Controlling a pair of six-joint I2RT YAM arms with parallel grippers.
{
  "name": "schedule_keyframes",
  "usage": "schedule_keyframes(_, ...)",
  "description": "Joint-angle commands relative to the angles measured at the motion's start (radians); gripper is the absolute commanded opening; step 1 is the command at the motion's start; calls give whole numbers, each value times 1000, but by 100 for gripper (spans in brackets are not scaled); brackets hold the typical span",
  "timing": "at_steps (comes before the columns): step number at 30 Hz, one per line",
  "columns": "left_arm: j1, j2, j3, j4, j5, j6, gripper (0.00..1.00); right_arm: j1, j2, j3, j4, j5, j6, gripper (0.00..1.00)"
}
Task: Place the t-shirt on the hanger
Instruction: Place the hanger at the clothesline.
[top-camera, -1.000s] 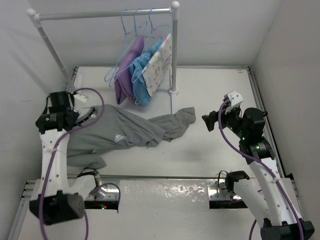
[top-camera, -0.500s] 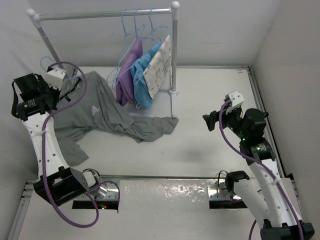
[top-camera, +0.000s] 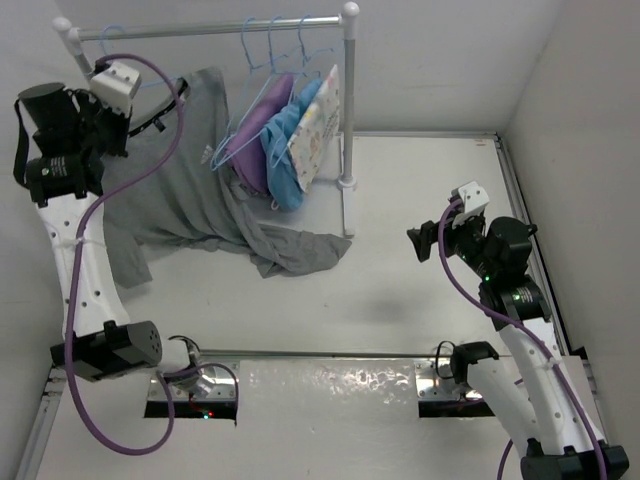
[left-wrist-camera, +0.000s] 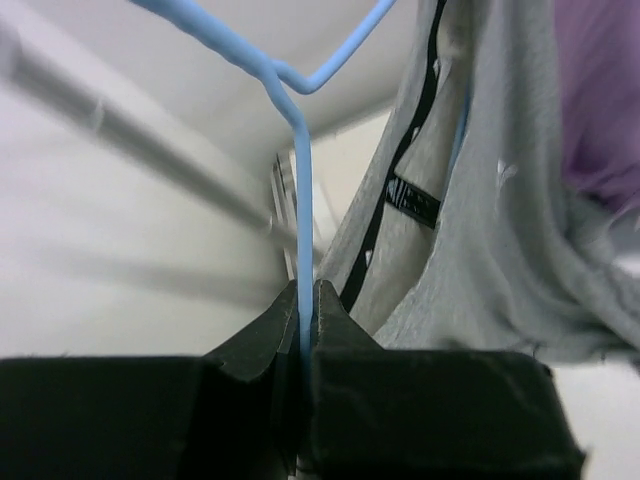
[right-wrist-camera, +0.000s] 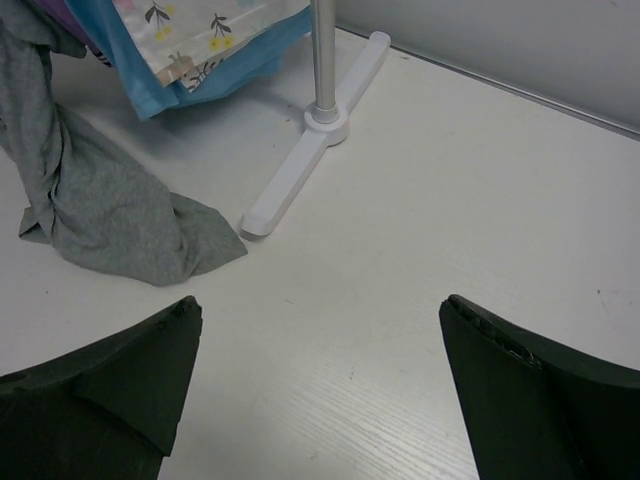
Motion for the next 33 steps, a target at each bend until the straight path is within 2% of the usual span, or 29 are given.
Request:
schedule_keyframes(1,-100,61,145,75,-151,-57,0,-4,-10,2,15,18,-5,99)
schedule_keyframes(6,-153,216,372,15,-239,-112,0,-3,-14,-9,21,21,-5,99)
schedule_keyframes(13,-223,299,421,67,-236,-138,0,-4,10,-14,19,21,-6,99)
schedule_keyframes(16,-268,330,446,81,-300,-141,0,-4,15,-15,19,28,-8,99)
schedule_keyframes(21,-275,388,453,100,-366,-163,0,-3,16,-21,16,35,-9,99)
schedule_keyframes(25,-276,382,380,74,-343,-146,0,-3,18,-20,13,37,-11,99)
schedule_keyframes(29,-277,272,155,115,-244,-112,0,-3,36,-21,10,35,-8,99)
schedule_keyframes(30,-280,252,124,126,-227,-106,3,-4,48,-17,6,35,-8,99)
schedule_keyframes(31,-280,235,99,144,-213,-102,20,-3,55,-14,-4,37,-3,99)
schedule_keyframes(33,-280,187,41,156,-188,-97,32,-4,68,-4,-16,41,1,99)
